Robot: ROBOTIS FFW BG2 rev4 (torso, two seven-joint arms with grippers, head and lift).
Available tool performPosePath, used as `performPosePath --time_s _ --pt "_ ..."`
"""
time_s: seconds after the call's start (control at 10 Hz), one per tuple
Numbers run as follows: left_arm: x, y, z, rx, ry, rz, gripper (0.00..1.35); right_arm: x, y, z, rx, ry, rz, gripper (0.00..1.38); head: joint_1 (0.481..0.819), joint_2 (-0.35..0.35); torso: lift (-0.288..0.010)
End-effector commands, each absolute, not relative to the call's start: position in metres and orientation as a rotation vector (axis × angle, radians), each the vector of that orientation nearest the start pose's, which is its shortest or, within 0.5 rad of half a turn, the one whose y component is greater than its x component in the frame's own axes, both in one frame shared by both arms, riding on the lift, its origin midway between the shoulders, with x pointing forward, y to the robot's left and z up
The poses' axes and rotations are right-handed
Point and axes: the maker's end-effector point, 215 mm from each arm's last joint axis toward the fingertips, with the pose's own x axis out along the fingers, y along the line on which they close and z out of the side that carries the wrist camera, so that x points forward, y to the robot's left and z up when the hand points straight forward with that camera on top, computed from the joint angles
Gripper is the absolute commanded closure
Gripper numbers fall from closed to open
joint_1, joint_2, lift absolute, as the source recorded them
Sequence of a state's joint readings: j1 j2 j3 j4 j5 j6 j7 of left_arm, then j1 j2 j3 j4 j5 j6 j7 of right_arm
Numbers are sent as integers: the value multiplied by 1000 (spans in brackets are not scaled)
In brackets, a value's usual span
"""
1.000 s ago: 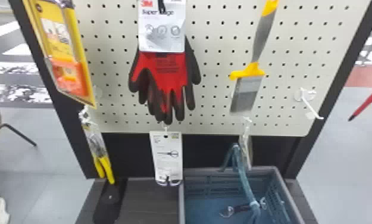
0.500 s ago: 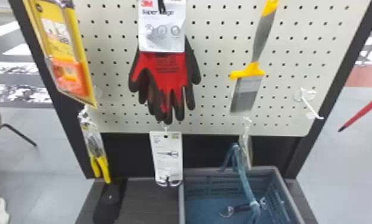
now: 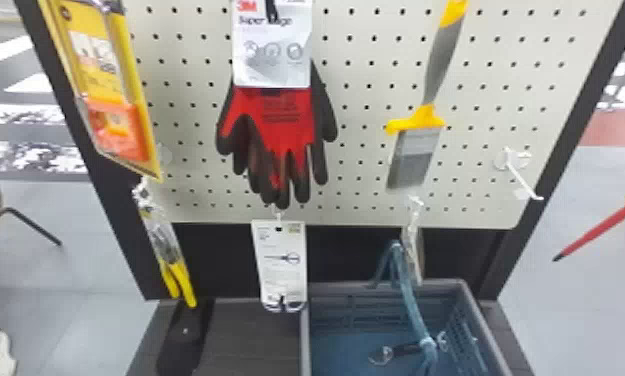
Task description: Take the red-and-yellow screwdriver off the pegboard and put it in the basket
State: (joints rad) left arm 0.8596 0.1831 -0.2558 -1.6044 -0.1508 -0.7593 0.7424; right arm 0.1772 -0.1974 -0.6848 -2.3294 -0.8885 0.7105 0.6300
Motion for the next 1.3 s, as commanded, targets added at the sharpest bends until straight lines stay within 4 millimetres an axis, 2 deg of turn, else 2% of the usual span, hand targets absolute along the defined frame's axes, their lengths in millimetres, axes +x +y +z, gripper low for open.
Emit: performPosePath --time_s 0.0,0.3,0.5,0.7,0.9,1.2 --pt "211 249 -455 61 54 329 137 439 -332 -106 350 -206 475 1067 549 0 -100" --pt "212 249 -454 61 51 328 137 443 -328 -144 412 -182 424 1067 549 0 -100" --pt "212 249 -455 61 53 328 137 446 -315 -159 480 -174 411 1069 549 0 -100" --pt "211 249 -455 60 56 327 137 449 -295 -168 540 -168 416 1069 549 0 -100" --pt "210 250 -456 60 56 327 137 450 -288 -179 591 -179 406 1069 549 0 -100" --pt "211 248 -457 57 58 323 137 452 -275 -219 678 -139 401 1069 549 0 -100"
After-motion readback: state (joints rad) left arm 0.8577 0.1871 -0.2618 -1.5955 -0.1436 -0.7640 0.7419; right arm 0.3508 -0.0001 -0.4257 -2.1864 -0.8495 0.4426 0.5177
